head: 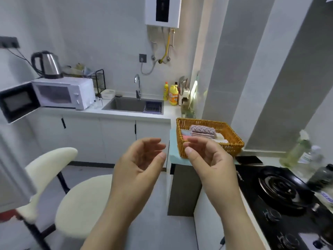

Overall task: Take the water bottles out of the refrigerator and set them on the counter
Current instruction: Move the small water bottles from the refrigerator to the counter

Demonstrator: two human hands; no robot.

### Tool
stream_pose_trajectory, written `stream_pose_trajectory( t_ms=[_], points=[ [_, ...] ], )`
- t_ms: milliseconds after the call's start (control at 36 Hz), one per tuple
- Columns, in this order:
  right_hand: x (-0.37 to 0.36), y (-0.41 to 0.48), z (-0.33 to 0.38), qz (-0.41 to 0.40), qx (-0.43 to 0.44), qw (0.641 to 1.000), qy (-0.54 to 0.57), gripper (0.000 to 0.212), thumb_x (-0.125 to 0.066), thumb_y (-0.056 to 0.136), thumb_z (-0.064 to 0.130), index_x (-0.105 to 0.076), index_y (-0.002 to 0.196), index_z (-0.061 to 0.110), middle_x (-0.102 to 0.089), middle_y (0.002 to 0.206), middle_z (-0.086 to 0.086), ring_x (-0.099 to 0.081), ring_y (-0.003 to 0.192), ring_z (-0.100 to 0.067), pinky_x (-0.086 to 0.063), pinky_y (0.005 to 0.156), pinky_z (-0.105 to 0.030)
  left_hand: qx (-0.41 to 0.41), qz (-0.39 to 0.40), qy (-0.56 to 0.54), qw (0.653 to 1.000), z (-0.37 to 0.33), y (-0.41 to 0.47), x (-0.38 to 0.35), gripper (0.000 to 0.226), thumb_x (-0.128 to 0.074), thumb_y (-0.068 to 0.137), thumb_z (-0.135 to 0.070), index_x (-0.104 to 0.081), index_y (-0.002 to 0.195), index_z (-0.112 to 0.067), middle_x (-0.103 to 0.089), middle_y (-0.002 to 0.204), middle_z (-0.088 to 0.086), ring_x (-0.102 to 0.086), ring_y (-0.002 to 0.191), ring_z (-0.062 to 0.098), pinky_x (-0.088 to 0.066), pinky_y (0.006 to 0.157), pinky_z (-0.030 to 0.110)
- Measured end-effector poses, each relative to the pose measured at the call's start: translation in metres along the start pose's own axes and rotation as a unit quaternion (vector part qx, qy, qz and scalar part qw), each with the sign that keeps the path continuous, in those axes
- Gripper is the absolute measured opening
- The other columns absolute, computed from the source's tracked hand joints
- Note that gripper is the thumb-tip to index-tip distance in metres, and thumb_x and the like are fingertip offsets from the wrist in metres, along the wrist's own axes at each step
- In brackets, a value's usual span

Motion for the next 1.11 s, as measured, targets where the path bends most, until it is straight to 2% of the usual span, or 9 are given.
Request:
stream_pose_trajectory(
  t_ms=[139, 278, 389, 611, 722, 861, 1028, 1111],
  points=[
    [-0.052, 0.024, -0.001, 0.080, 0.018, 0.997, 0.010, 0.021, -0.067, 0.088, 0.019, -0.068, 0.105, 0.030, -0.072, 0.097, 0.018, -0.066, 0.096, 0.004, -0.051, 0.074, -0.009, -0.009, -0.081, 0.035, 0.996, 0.004, 0.010, 0.043, 0.023, -0.068, 0.084, -0.013, -0.066, 0.100, -0.031, -0.074, 0.095, -0.014, -0.068, 0.094, 0.001, -0.053, 0.079, 0.013],
    [-0.097, 0.045, -0.001, 0.165, 0.033, 0.985, 0.036, 0.019, -0.067, 0.087, 0.022, -0.066, 0.103, 0.033, -0.072, 0.097, 0.018, -0.065, 0.095, 0.006, -0.051, 0.074, -0.007, -0.011, -0.168, 0.056, 0.984, 0.001, 0.013, 0.073, 0.023, -0.067, 0.085, -0.008, -0.066, 0.099, -0.026, -0.074, 0.095, -0.013, -0.068, 0.094, 0.001, -0.052, 0.081, 0.013],
    [-0.133, 0.058, 0.000, 0.235, 0.041, 0.969, 0.067, 0.020, -0.067, 0.087, 0.023, -0.065, 0.102, 0.036, -0.070, 0.094, 0.026, -0.064, 0.093, 0.009, -0.049, 0.074, -0.005, -0.007, -0.245, 0.075, 0.966, -0.005, 0.007, 0.096, 0.023, -0.066, 0.085, -0.006, -0.067, 0.102, -0.022, -0.074, 0.100, -0.009, -0.068, 0.099, 0.006, -0.051, 0.088, 0.023],
    [-0.205, 0.038, 0.006, 0.388, 0.020, 0.905, 0.172, 0.020, -0.067, 0.087, 0.010, -0.070, 0.098, 0.026, -0.074, 0.094, 0.014, -0.068, 0.093, 0.000, -0.052, 0.080, -0.013, 0.001, -0.400, 0.108, 0.910, -0.013, -0.039, 0.135, 0.025, -0.065, 0.085, -0.001, -0.067, 0.100, -0.019, -0.075, 0.099, -0.005, -0.069, 0.098, 0.007, -0.052, 0.083, 0.015],
    [-0.237, 0.005, 0.013, 0.443, 0.006, 0.872, 0.211, 0.018, -0.067, 0.087, 0.008, -0.071, 0.098, 0.022, -0.074, 0.094, 0.010, -0.068, 0.092, -0.001, -0.052, 0.078, -0.013, 0.020, -0.463, 0.126, 0.877, -0.018, -0.079, 0.155, 0.024, -0.066, 0.084, -0.005, -0.068, 0.100, -0.023, -0.075, 0.099, -0.006, -0.069, 0.100, 0.009, -0.052, 0.087, 0.028],
    [-0.269, -0.045, 0.035, 0.508, 0.021, 0.832, 0.221, 0.018, -0.067, 0.086, 0.010, -0.070, 0.098, 0.023, -0.074, 0.092, 0.010, -0.068, 0.092, -0.001, -0.051, 0.078, -0.011, -0.003, -0.522, 0.146, 0.841, -0.043, -0.126, 0.181, 0.023, -0.065, 0.085, -0.001, -0.067, 0.101, -0.016, -0.075, 0.097, -0.002, -0.070, 0.093, 0.008, -0.051, 0.079, 0.012],
    [-0.303, -0.105, 0.068, 0.542, 0.033, 0.806, 0.236, 0.017, -0.067, 0.087, 0.011, -0.070, 0.099, 0.023, -0.075, 0.092, 0.006, -0.071, 0.087, -0.014, -0.057, 0.081, -0.029, -0.027, -0.567, 0.158, 0.808, -0.073, -0.184, 0.212, 0.024, -0.065, 0.084, 0.000, -0.066, 0.102, -0.016, -0.075, 0.096, -0.005, -0.069, 0.094, 0.003, -0.048, 0.076, 0.007],
    [-0.320, -0.143, 0.086, 0.560, 0.037, 0.788, 0.252, 0.017, -0.067, 0.087, 0.009, -0.070, 0.099, 0.022, -0.075, 0.092, 0.006, -0.069, 0.083, -0.006, -0.054, 0.074, -0.023, -0.033, -0.584, 0.175, 0.792, -0.090, -0.219, 0.231, 0.025, -0.065, 0.084, 0.001, -0.066, 0.099, -0.019, -0.075, 0.095, -0.007, -0.069, 0.093, 0.001, -0.048, 0.075, 0.006]
  ],
)
Point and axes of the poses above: each hand's wrist, its own y-axis towards the middle knuckle, its own x-axis out of the back of the hand, z = x × y, the point moved 7 cm from there along y, towards the middle knuckle
